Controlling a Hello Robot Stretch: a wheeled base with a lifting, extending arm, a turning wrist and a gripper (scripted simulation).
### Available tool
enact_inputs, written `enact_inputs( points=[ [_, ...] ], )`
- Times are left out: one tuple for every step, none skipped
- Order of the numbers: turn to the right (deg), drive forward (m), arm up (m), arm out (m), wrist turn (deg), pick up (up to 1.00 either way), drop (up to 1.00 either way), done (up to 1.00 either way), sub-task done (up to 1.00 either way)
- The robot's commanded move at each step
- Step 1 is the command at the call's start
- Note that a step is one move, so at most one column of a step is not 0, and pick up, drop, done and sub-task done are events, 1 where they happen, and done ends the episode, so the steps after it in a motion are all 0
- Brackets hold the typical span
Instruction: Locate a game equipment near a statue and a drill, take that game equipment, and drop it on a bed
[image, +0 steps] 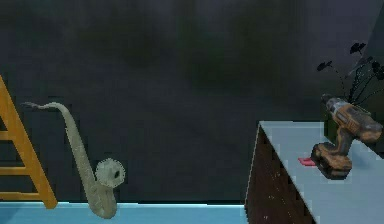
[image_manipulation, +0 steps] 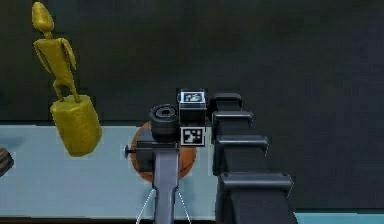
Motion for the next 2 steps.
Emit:
enact_inputs(
  points=[
    [0.0, 0.00, 0.00, 0.00, 45.0, 0.00, 0.00, 0.00, 0.00],
    [0.0, 0.00, 0.00, 0.00, 45.0, 0.00, 0.00, 0.00, 0.00]
  ],
)
